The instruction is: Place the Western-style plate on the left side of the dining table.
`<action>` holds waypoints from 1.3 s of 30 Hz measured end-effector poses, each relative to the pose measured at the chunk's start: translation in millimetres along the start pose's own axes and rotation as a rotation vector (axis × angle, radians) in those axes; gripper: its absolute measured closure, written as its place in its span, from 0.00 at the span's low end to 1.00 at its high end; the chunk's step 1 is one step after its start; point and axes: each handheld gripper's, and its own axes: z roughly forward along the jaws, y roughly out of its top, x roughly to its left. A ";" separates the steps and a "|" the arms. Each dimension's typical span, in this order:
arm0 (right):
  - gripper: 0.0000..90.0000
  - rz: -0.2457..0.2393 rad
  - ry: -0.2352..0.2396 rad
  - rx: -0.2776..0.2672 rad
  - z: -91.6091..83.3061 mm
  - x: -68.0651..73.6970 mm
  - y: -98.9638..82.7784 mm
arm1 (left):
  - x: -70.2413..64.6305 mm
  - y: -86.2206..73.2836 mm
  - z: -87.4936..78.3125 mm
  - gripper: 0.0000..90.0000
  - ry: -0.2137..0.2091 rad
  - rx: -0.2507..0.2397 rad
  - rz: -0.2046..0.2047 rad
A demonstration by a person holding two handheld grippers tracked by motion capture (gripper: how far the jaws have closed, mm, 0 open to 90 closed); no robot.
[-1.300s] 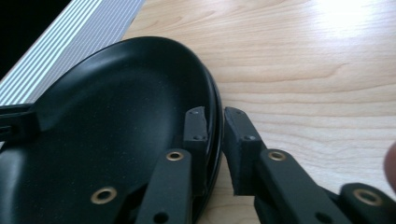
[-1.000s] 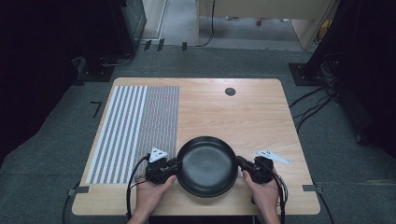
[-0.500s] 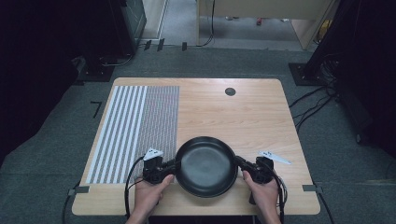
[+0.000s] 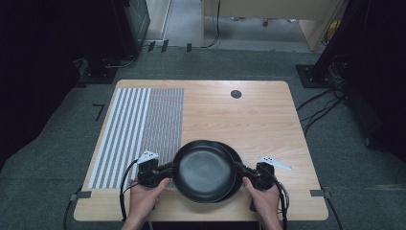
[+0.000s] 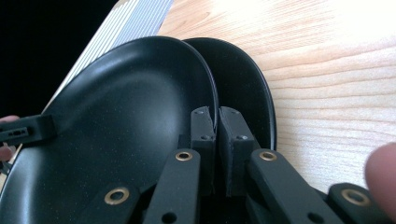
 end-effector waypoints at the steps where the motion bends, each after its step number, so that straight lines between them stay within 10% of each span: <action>1: 0.95 0.001 -0.001 -0.002 0.3 0.0 -0.3 | 0.4 0.0 0.1 0.82 -0.002 0.000 0.001; 23: 0.92 0.209 0.017 -0.036 12.2 -1.7 -11.1 | 1.3 -5.5 0.9 0.84 -0.014 -0.034 -0.007; 28: 0.93 0.268 -0.006 -0.086 3.9 -1.9 -11.2 | 1.2 -5.9 4.2 0.83 -0.086 0.008 -0.019; 39: 0.93 0.271 -0.002 -0.097 -1.3 0.9 -6.3 | -0.7 -3.3 3.9 0.85 -0.101 0.009 -0.057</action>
